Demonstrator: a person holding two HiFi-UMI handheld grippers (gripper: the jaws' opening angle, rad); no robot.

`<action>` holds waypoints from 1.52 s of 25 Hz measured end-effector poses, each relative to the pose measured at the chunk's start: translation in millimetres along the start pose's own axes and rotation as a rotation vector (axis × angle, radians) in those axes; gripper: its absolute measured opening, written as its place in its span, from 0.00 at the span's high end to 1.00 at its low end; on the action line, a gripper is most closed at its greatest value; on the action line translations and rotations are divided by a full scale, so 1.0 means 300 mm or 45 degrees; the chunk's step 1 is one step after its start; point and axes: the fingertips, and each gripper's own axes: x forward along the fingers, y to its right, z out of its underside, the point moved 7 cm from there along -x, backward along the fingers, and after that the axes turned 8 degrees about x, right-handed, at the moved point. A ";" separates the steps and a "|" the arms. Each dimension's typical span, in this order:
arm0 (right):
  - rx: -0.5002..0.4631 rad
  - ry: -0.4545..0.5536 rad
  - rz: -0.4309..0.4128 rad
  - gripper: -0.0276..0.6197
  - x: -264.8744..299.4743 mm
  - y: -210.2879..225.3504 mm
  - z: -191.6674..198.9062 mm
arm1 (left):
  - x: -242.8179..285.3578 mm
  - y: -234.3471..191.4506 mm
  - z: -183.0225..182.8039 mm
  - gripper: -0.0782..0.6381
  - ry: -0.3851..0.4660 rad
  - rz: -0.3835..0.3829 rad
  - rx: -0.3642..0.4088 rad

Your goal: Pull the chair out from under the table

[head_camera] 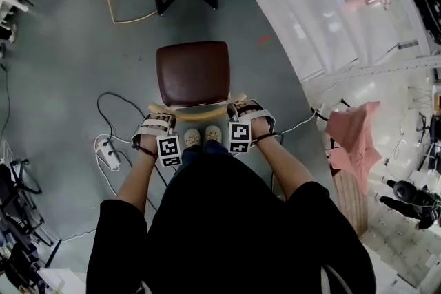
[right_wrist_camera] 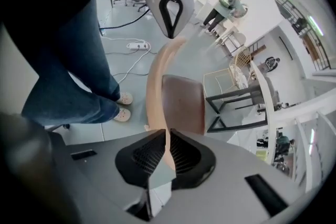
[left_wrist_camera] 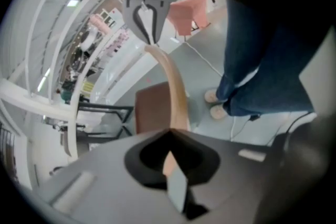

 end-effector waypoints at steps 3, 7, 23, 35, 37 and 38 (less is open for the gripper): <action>0.167 0.038 0.021 0.92 -0.056 0.047 0.005 | -0.054 -0.036 0.013 0.88 0.007 -0.060 -0.143; 0.354 0.116 0.077 0.92 -0.143 0.119 -0.002 | -0.146 -0.125 0.025 0.88 0.023 -0.190 -0.338; 1.179 0.847 0.652 0.92 -0.758 0.525 -0.092 | -0.733 -0.596 0.024 0.88 0.440 -0.934 -1.056; 1.308 1.251 0.791 0.92 -1.050 0.578 -0.148 | -1.013 -0.699 0.032 0.88 0.793 -1.255 -1.411; 1.310 1.279 0.782 0.92 -1.063 0.580 -0.156 | -1.026 -0.700 0.033 0.88 0.804 -1.269 -1.411; 1.315 1.287 0.777 0.92 -1.065 0.582 -0.158 | -1.029 -0.701 0.033 0.88 0.808 -1.269 -1.409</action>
